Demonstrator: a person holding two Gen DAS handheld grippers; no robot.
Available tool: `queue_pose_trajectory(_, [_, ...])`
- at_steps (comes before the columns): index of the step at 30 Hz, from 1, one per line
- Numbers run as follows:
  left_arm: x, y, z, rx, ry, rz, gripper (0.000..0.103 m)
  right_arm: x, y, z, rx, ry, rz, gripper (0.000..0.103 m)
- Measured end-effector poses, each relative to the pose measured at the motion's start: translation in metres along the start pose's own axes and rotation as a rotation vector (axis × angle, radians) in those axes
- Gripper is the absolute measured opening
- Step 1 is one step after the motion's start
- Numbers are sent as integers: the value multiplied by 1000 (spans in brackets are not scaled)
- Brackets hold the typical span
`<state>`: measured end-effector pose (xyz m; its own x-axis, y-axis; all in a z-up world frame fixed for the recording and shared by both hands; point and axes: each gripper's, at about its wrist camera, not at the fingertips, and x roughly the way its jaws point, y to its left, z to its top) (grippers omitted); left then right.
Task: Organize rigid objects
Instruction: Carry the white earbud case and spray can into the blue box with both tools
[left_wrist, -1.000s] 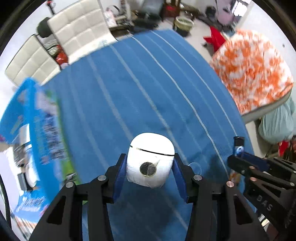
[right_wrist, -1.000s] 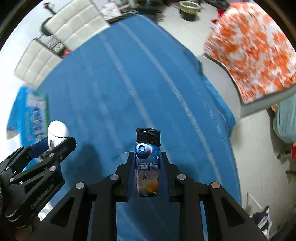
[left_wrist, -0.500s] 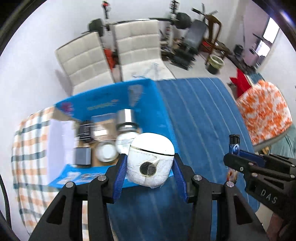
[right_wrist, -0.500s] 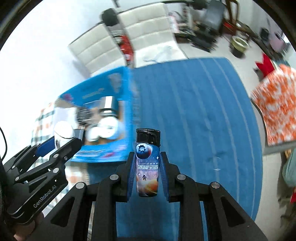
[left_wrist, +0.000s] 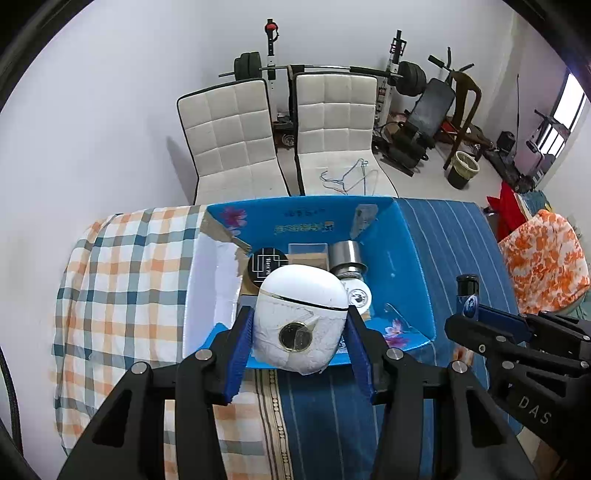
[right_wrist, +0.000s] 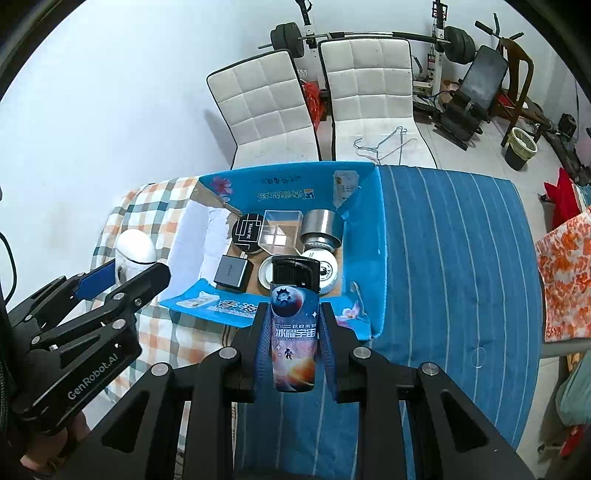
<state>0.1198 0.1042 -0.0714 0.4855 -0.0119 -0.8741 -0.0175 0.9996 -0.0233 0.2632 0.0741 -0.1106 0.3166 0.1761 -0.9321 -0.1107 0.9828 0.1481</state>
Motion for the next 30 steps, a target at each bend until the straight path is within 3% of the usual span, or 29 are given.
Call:
queue_pose_trajectory(6, [42, 33, 4, -87, 102, -103, 45, 47, -12, 16, 62, 71, 16, 27])
queue_pose_trajectory(10, [97, 57, 4, -179, 220, -197, 45, 98, -25, 28, 98, 133, 15, 27])
queue_pose_trajectory(13, [137, 66, 0, -209, 300, -225, 45, 139, -30, 35, 115, 179, 1, 27])
queue_pose_trajectory(20, [210, 67, -16, -218, 456, -235, 45, 230, -32, 35, 144, 311, -28, 27])
queue_pose_trajectory(30, [225, 55, -30, -161, 503, -229, 46, 259, -18, 31, 104, 335, -59, 28])
